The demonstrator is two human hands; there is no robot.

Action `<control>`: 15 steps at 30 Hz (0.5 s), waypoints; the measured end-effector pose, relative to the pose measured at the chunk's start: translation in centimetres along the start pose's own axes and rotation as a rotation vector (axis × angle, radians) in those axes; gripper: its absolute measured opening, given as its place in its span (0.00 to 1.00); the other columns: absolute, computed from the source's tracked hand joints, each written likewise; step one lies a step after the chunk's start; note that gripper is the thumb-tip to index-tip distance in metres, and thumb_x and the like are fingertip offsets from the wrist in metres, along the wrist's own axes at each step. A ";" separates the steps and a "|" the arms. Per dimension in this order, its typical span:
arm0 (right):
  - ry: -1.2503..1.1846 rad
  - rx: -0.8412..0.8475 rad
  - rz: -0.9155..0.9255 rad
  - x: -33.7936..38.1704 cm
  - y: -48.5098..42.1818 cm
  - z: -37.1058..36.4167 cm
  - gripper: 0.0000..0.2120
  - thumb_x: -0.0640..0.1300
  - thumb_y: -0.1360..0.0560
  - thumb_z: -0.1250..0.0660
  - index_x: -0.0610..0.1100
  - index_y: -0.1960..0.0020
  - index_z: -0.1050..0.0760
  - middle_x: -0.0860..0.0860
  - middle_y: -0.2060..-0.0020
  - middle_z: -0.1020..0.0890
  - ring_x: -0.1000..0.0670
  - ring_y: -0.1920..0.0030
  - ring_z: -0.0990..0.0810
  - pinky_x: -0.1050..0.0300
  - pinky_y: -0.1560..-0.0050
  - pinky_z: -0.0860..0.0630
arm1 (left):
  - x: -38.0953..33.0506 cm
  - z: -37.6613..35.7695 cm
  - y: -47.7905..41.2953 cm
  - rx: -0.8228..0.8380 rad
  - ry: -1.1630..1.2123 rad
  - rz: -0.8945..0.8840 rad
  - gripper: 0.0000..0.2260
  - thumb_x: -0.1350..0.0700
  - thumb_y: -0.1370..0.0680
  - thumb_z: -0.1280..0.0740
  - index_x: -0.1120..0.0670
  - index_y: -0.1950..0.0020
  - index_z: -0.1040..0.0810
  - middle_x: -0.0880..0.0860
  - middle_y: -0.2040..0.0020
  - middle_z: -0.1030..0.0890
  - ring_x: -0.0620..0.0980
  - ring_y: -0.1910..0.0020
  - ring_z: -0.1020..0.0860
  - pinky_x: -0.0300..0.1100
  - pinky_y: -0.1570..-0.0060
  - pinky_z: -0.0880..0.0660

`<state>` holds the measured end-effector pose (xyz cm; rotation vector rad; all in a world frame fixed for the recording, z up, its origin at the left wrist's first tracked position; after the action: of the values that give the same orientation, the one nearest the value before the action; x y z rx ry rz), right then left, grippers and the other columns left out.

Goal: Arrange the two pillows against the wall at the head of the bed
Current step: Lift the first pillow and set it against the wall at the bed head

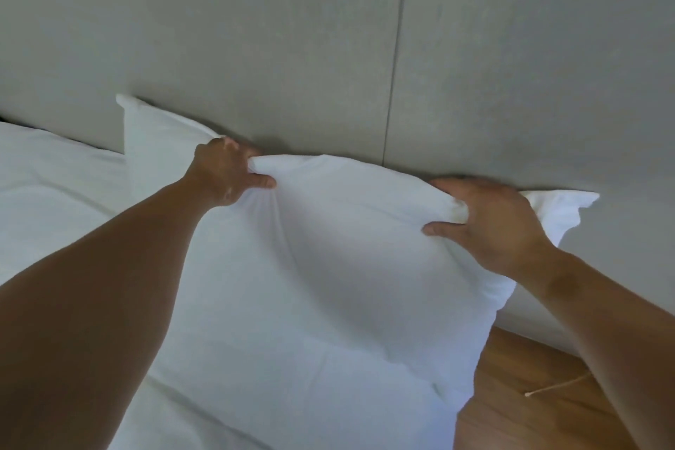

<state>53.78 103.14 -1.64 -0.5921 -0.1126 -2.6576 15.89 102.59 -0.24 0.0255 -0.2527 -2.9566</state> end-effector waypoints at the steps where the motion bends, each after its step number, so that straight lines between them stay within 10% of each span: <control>1: 0.024 -0.023 0.003 0.0 -0.1 -0.5 0.28 0.63 0.33 0.26 0.58 0.34 0.24 0.55 0.47 0.17 0.48 0.46 0.21 0.51 0.48 0.25 | 0.1 -0.7 -0.2 -0.014 0.011 0.005 0.20 0.33 0.30 0.31 0.49 0.57 0.21 0.56 0.48 0.20 0.59 0.41 0.25 0.51 0.43 0.28; 7: 0.187 0.037 -0.022 -2.3 1.0 -4.0 0.35 0.66 0.31 0.29 0.52 0.29 0.29 0.50 0.44 0.17 0.43 0.42 0.22 0.46 0.39 0.30 | 0.6 -3.9 -0.8 0.128 -0.046 -0.028 0.27 0.37 0.26 0.35 0.37 0.27 0.33 0.47 0.27 0.34 0.52 0.25 0.40 0.54 0.33 0.37; 15: 0.142 -0.108 -0.003 -1.6 0.9 -4.5 0.29 0.58 0.30 0.25 0.49 0.33 0.25 0.48 0.48 0.16 0.42 0.45 0.22 0.44 0.43 0.27 | 1.6 -0.5 -2.4 -0.046 0.124 -0.119 0.09 0.53 0.25 0.30 0.49 0.45 0.17 0.51 0.45 0.19 0.59 0.45 0.21 0.53 0.48 0.22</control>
<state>53.75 102.20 -6.38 -0.4351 0.0718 -2.7120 13.89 104.51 -1.12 0.2242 -0.1718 -3.0622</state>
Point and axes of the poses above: each hand's wrist, its own y-axis away from the middle knuckle, its own z-axis out of the back of the hand, x = y × z, the point moved 3 cm from there along -y, towards the middle knuckle
